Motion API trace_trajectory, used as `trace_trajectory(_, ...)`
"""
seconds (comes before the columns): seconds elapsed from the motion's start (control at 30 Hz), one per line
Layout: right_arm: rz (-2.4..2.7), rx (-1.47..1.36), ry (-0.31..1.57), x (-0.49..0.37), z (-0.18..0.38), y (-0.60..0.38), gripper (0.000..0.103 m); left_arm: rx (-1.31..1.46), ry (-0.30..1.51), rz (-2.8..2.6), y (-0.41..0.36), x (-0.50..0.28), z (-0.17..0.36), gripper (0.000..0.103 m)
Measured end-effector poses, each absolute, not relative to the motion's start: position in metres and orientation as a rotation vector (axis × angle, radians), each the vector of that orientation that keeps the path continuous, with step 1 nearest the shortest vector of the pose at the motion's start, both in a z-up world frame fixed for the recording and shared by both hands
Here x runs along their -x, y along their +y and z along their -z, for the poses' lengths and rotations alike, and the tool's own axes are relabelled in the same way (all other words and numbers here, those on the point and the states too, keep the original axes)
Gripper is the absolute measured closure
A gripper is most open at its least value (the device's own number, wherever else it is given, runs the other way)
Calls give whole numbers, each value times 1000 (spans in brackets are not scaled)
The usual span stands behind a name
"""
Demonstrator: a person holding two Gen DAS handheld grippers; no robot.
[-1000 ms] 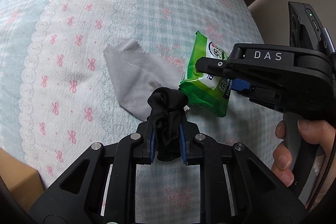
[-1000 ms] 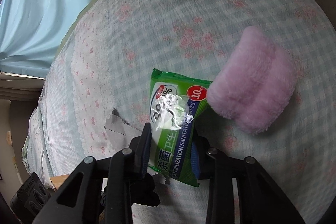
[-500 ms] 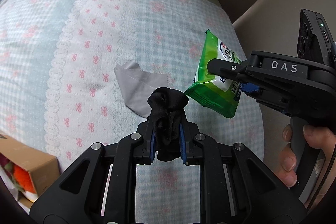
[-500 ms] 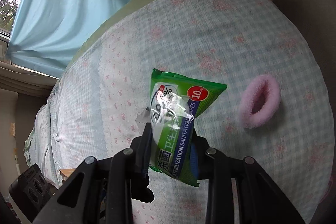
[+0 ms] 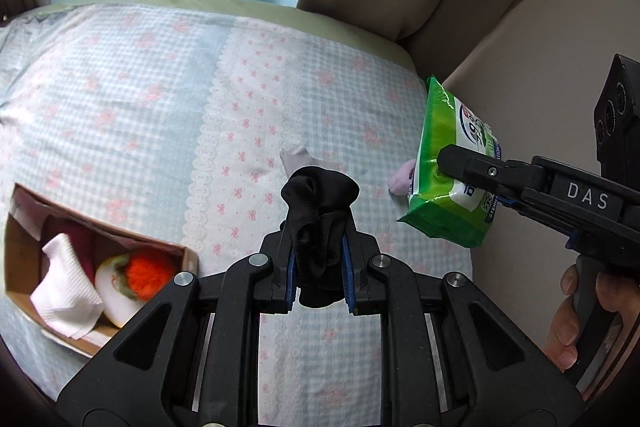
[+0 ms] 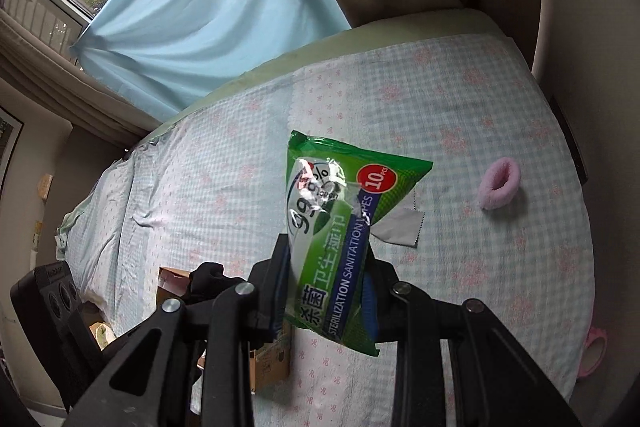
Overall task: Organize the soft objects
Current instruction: 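Carry the black sock and green wipes packet into the box with both tools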
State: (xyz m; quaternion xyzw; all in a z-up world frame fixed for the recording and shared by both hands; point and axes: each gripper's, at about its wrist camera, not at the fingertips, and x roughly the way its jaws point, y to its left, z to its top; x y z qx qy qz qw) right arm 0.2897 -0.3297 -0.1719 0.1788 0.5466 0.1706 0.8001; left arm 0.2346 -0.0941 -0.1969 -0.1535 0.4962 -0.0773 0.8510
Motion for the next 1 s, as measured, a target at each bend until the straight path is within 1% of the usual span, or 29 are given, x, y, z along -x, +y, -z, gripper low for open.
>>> trace_trajectory(0.23,-476,-295,1141,-229,127,-274,75,317,1023,63,-30,-175,165,88)
trace_trajectory(0.47,-576,-232,1179,-178,127,-202,75,321,1062,-17,50,-132,165,88)
trace_trajectory(0.6,-605,-214,1212,-157,139,-161,75,320,1108,-39,99,-125,180,88)
trace_trajectory(0.83,-577,-216,1289,-142,168,-87,75,314,1224,-24,177,-137,226,88)
trace_trajectory(1.0,-522,-200,1354,-144,200,-40,75,279,1318,17,207,-158,269,88)
